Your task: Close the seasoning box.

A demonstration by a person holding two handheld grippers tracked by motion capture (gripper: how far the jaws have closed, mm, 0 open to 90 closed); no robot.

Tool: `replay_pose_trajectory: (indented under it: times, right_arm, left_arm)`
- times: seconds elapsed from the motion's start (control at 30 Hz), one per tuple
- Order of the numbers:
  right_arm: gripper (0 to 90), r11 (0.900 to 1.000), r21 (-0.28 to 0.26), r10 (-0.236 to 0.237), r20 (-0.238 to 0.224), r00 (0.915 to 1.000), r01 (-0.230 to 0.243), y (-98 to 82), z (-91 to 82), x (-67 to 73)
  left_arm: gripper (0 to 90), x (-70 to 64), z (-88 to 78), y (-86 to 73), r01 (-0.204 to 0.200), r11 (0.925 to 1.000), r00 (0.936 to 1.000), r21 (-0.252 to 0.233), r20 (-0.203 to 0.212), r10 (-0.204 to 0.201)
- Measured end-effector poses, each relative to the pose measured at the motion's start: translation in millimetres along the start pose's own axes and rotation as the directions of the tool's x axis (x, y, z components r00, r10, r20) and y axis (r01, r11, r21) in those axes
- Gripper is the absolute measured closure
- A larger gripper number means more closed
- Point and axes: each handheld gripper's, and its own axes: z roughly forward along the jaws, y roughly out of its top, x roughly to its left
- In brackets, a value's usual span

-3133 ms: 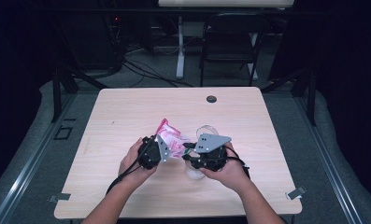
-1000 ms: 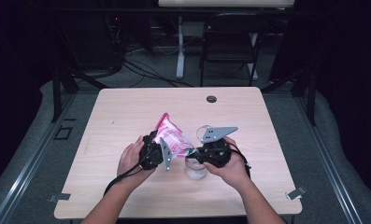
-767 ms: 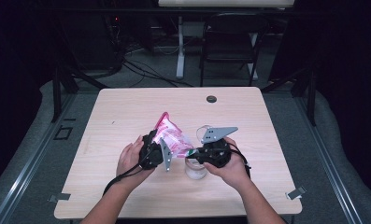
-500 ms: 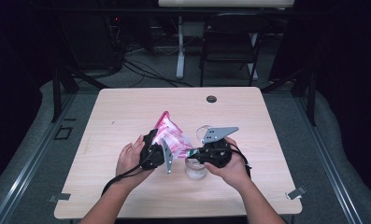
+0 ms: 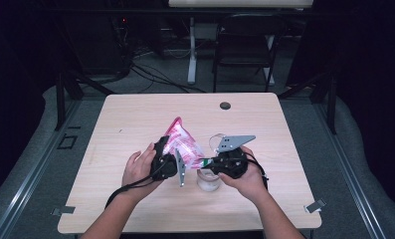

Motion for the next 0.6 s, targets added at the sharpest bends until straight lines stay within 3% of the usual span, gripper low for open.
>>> replay_pose_trajectory:
  times: [0.6]
  right_arm:
    - [90.0, 1.000, -0.004, 0.017, 0.002, 0.9999, -0.017, -2.5, -1.9, -3.9]
  left_arm:
    - [60.6, 2.9, -2.3, 6.6, -0.083, 0.9966, 0.9963, 0.006, -0.025, 0.083]
